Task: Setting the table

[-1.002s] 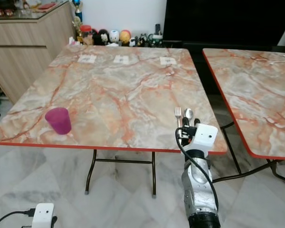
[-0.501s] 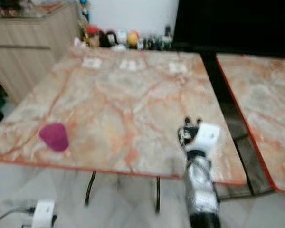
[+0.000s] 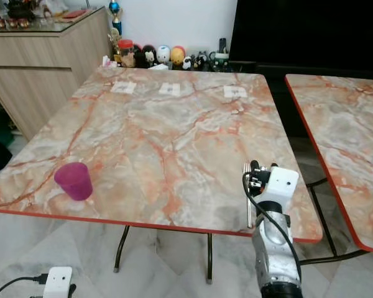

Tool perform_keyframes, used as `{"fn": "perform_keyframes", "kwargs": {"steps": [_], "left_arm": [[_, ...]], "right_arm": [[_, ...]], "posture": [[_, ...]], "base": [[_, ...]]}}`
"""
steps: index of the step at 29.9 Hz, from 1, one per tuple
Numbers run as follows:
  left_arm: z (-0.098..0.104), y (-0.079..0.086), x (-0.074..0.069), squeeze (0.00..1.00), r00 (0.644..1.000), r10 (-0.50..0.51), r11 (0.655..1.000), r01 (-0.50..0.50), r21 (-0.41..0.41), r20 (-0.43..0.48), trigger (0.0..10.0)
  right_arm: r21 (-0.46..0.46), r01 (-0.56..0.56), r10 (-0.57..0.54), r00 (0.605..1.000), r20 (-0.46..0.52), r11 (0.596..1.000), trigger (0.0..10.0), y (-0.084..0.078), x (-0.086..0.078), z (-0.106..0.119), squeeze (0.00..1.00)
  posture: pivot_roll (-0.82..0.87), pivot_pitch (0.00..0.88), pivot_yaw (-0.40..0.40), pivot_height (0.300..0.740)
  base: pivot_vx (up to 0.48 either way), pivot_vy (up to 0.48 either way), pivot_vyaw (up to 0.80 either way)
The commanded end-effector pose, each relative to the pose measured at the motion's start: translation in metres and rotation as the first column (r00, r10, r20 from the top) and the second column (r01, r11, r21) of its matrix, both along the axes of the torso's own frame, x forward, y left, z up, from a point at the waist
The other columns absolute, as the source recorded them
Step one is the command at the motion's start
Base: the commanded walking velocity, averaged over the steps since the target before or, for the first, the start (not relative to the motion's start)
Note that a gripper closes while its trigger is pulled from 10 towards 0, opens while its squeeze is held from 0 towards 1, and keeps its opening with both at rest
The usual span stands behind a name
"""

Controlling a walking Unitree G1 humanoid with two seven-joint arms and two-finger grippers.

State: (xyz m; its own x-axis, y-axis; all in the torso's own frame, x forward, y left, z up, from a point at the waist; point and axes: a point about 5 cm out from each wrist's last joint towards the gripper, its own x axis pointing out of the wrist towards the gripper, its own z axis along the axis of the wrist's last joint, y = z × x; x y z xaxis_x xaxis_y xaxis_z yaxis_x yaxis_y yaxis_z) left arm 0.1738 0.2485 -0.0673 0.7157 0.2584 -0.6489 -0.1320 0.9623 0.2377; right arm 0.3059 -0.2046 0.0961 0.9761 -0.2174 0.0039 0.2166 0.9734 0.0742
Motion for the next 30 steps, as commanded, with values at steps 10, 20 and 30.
{"fn": "perform_keyframes", "kwargs": {"steps": [10,20,30], "left_arm": [[0.0,0.003,-0.001,0.0,1.0,0.008,1.0,-0.008,0.005,-0.004,10.0],[-0.002,0.005,-0.008,0.0,1.0,0.01,1.0,-0.01,0.011,-0.017,10.0],[0.0,0.006,-0.005,0.0,1.0,0.002,1.0,-0.001,0.016,-0.011,10.0]], "right_arm": [[0.054,0.002,0.007,0.986,-0.166,0.999,10.0,-0.013,0.019,-0.009,0.0],[0.108,0.053,-0.028,0.975,-0.223,0.993,10.0,-0.013,0.014,-0.022,0.0],[0.116,0.036,-0.005,0.967,-0.255,0.993,10.0,-0.017,0.008,-0.03,0.0]], "posture": [[0.01,0.0,-0.001,0.74],[0.04,0.0,-0.002,0.74],[0.02,0.0,0.011,0.74]], "base": [[0.0,0.0,0.0],[0.0,0.0,0.0],[0.0,0.0,0.0]]}}
